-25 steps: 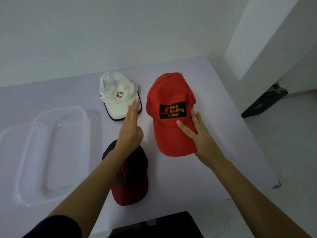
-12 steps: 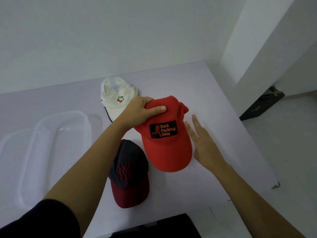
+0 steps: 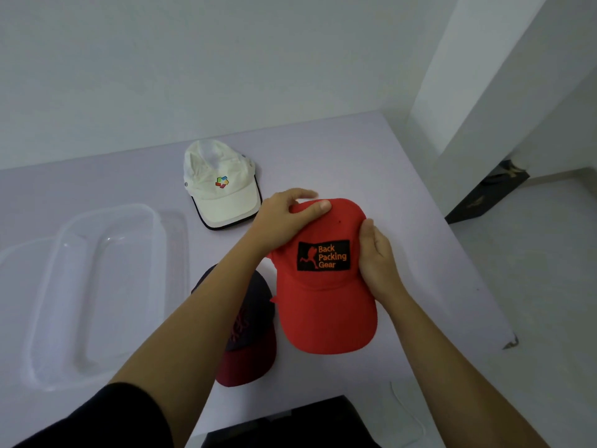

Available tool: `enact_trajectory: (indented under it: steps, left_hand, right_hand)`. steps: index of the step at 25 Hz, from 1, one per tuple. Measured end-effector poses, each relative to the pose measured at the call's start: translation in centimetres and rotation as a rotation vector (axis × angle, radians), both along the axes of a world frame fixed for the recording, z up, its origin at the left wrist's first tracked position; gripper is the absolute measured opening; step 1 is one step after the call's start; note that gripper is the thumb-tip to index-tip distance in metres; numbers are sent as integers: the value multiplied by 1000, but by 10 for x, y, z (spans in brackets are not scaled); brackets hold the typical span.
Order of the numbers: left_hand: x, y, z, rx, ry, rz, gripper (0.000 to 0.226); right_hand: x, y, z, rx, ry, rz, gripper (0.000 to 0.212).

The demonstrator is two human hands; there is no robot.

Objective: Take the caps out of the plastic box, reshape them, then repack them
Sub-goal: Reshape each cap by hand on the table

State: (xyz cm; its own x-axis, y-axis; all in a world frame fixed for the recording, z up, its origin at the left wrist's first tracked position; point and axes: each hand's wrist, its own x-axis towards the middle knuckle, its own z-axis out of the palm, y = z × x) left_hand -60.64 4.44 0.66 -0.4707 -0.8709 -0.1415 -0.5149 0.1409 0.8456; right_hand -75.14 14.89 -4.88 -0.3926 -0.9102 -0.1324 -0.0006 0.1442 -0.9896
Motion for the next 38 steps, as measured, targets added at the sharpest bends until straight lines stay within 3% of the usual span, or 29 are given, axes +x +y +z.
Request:
enact_trajectory:
  steps: [3,5,8,11,14,17,19,23,24,25,29,31,33,36,38]
  left_hand:
    - [15,10,-14,322,-2,212,74]
    - [19,19,-25,615,114,202,87]
    - [19,23,-42,845,356,208,60]
    - [20,17,-64,941,326,223,50]
    - [14,15,-93,1026,308,279,50]
    - [0,20,-113,989,365,363,46]
    - [-9,24,-123,863,290,370,47]
    - [-17,18,-129,296,-458,194,51]
    - [-20,16,-127,206,-517,184,48]
    - [-22,13,-126,169,-502,179,45]
    - [-28,8,-118,335,-134,253,38]
    - [-28,8,-116,272,-154,237,26]
    - [-23,4,-119,275,-99,260,30]
    - [-21,2,-118,507,203,203,46]
    - [-22,2,-112,570,272,63,57]
  right_hand:
    - [-5,2,-4,-54,-15,-74,53]
    - [-10,-2,-8,-77,8,-117,57]
    - [-15,-10,-13,-95,42,-116,49]
    - [-30,-18,-27,24,108,-19,47]
    - [-48,-26,-55,245,340,66,55]
    - [-61,-32,-76,468,629,126,58]
    - [-69,-37,-85,530,710,157,52]
    - [-77,-39,-88,369,593,208,40]
    - [-79,-37,-86,345,552,212,34]
    - [-79,-34,-83,331,485,220,29]
    - [-78,-31,-81,325,226,229,22]
    - [-80,-34,-86,318,248,220,24]
    - [-82,-36,-87,320,246,236,24]
    - [-81,-39,-82,264,307,282,20]
    - [-75,-42,-76,216,413,275,26]
